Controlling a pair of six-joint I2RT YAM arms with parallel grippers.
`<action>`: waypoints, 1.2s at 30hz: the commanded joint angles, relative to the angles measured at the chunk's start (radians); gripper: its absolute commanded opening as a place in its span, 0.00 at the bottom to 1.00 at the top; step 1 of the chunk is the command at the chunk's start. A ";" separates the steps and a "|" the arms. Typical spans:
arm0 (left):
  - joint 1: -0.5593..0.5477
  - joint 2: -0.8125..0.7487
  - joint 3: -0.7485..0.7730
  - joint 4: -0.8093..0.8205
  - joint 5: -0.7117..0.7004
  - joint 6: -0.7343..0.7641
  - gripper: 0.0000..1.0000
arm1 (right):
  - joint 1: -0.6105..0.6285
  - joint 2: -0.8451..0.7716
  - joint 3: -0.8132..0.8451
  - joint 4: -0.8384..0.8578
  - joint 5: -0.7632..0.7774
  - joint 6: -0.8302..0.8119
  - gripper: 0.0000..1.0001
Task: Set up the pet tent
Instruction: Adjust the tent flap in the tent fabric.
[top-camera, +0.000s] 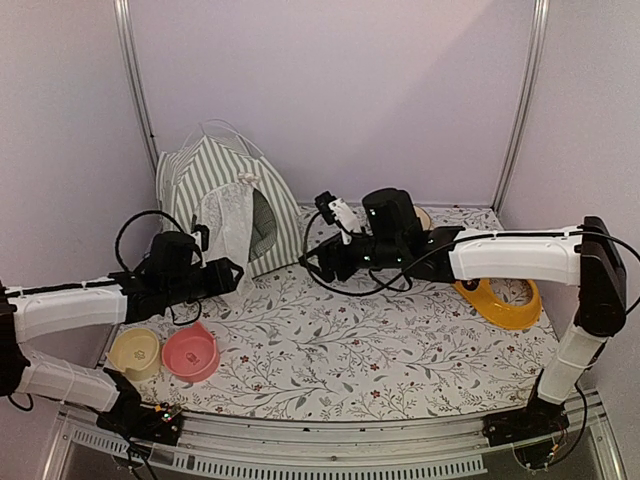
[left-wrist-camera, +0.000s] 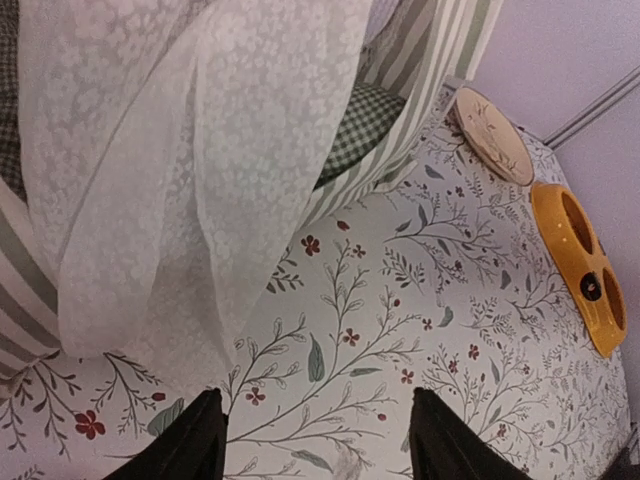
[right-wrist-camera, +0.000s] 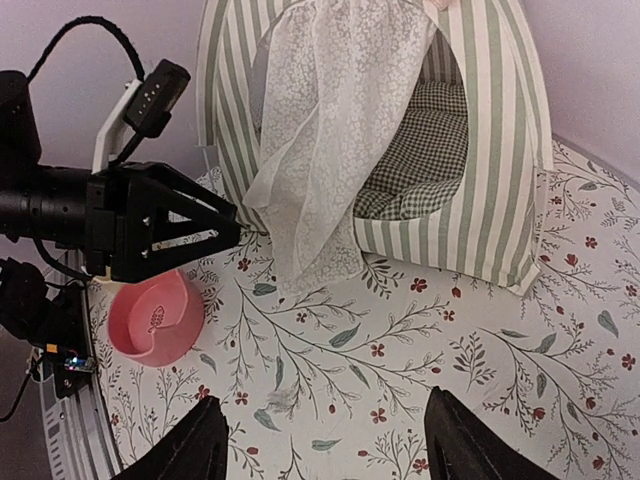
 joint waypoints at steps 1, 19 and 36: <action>-0.006 0.095 -0.023 0.153 -0.025 -0.087 0.64 | -0.015 -0.087 -0.036 0.012 0.015 0.021 0.69; 0.045 0.417 0.107 0.364 0.111 -0.042 0.07 | -0.018 -0.228 -0.129 -0.008 0.072 0.040 0.70; -0.085 0.277 0.211 0.323 0.248 -0.033 0.06 | -0.024 -0.256 -0.123 -0.029 0.110 0.019 0.70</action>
